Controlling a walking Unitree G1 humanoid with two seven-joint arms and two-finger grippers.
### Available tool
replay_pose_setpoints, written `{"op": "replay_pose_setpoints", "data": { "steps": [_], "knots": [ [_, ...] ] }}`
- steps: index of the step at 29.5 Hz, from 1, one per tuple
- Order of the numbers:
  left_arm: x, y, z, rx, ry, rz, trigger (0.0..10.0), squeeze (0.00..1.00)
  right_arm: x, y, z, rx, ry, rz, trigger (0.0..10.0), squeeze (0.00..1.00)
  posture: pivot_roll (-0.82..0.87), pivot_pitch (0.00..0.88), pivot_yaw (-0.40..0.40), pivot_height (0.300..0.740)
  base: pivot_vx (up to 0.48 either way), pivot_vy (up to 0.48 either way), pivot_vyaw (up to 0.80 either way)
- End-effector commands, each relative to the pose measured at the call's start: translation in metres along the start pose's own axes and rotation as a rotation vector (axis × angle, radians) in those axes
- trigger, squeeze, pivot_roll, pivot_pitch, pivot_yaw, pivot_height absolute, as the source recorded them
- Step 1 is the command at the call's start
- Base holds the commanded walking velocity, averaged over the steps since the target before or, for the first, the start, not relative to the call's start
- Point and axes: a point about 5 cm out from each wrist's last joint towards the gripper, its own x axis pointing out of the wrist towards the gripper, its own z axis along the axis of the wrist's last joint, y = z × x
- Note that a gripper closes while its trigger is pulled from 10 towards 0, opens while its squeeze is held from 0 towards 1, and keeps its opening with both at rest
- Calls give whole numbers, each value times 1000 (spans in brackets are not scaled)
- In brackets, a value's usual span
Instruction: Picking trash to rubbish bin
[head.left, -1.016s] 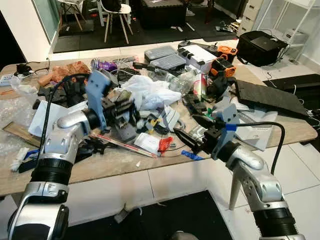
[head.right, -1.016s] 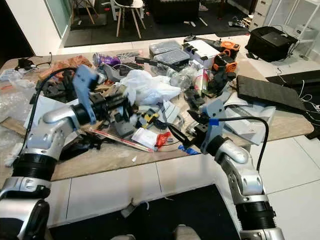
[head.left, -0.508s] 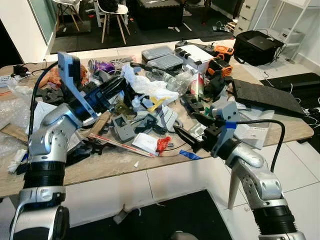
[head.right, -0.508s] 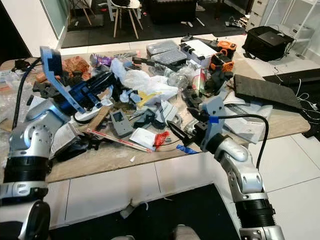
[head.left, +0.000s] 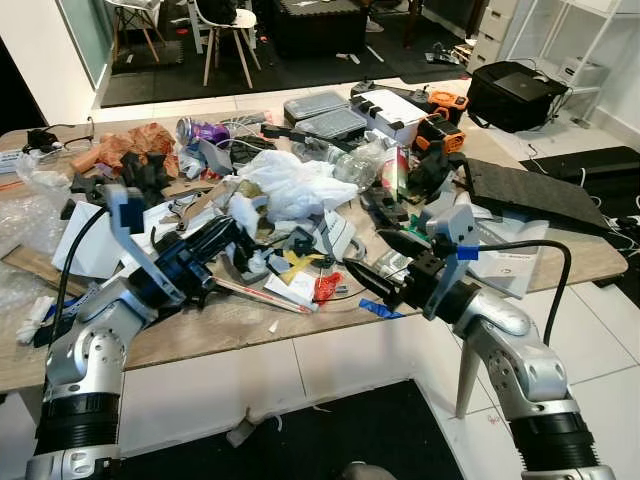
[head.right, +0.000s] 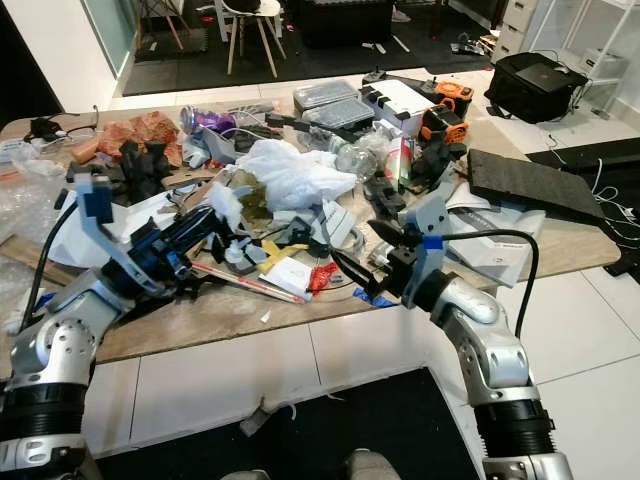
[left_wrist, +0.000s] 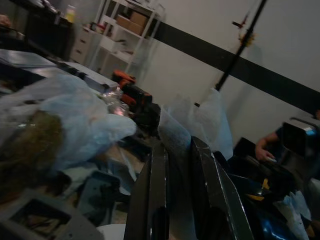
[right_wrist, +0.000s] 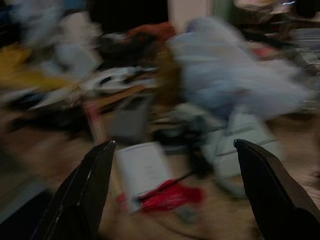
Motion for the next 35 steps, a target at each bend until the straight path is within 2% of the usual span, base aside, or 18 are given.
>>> {"op": "replay_pose_setpoints", "data": {
  "steps": [1,6,13,23,35],
  "knots": [
    [-3,-3,-10,-31,2,23,10000,0,-2,14,-3,12,35,131,10000,0,-7,0,-2,740,0,0,0],
    [-4,-4,-14,-36,-27,50,10000,0,-11,20,-7,13,81,230,10000,0,-6,0,-3,740,0,0,0],
    [-5,0,-18,-28,-30,100,10000,0,-11,23,-8,14,88,258,10000,0,-6,0,1,740,-75,0,0],
    [-2,1,-33,-8,35,134,10000,0,-6,23,-8,13,77,246,10000,0,0,0,0,740,-360,0,0],
    [0,1,-33,2,36,139,10000,0,-4,24,-9,14,75,239,10000,0,3,0,-5,740,-475,0,0]
  ]
}}
